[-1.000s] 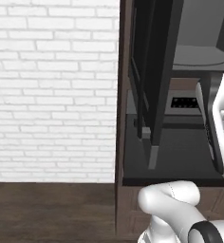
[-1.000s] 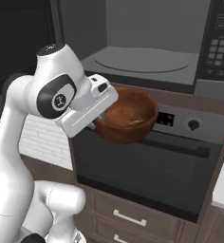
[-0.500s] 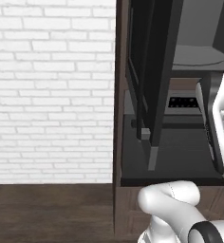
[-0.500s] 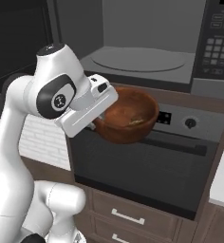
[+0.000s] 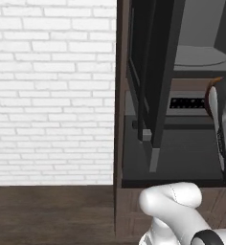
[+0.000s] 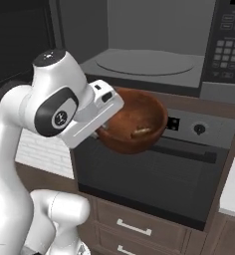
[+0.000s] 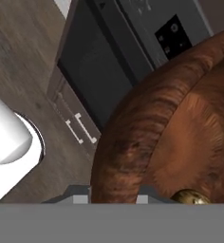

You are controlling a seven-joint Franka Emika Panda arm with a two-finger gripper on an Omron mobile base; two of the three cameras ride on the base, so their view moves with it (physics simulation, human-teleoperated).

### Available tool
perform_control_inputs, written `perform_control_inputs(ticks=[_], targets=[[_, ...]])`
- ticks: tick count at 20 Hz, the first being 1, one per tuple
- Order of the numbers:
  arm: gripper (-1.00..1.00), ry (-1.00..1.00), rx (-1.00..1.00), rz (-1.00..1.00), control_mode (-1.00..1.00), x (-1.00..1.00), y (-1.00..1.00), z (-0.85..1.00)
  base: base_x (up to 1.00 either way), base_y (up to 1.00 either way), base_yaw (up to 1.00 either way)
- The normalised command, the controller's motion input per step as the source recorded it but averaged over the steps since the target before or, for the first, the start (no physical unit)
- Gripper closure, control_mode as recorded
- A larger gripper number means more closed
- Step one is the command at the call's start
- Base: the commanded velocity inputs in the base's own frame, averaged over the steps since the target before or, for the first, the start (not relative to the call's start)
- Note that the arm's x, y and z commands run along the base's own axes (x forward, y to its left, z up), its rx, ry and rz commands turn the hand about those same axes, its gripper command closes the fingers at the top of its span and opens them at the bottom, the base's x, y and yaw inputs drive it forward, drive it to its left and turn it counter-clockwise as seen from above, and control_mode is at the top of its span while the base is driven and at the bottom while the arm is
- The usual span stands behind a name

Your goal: Pick the mushroom from the sink and place it in the bowl. Then pick the bowl and place it in the microwave. Then close the microwave door and press the start button.

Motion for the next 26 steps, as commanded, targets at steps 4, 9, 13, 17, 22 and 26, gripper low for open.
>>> perform_control_inputs(ticks=[4, 9, 13, 17, 22, 26], targets=[[1.00, -0.19, 0.00, 0.09, -1.00, 0.17, 0.01, 0.64, 0.00, 0.00, 0.00], [1.00, -0.06, 0.00, 0.08, -1.00, 0.99, 0.00, 0.91, 0.00, 0.00, 0.00], [1.00, -0.05, 0.00, 0.00, -1.00, 1.00, 0.00, 0.56, 0.00, 0.00, 0.00], [1.00, -0.03, 0.00, 0.00, -1.00, 1.00, 0.01, 0.25, 0.00, 0.00, 0.00], [1.00, 0.02, 0.00, 0.00, -1.00, 1.00, 0.00, -0.03, 0.00, 0.00, 0.00], [1.00, 0.06, 0.00, 0.00, -1.00, 1.00, -0.03, -0.03, 0.00, 0.00, 0.00]])
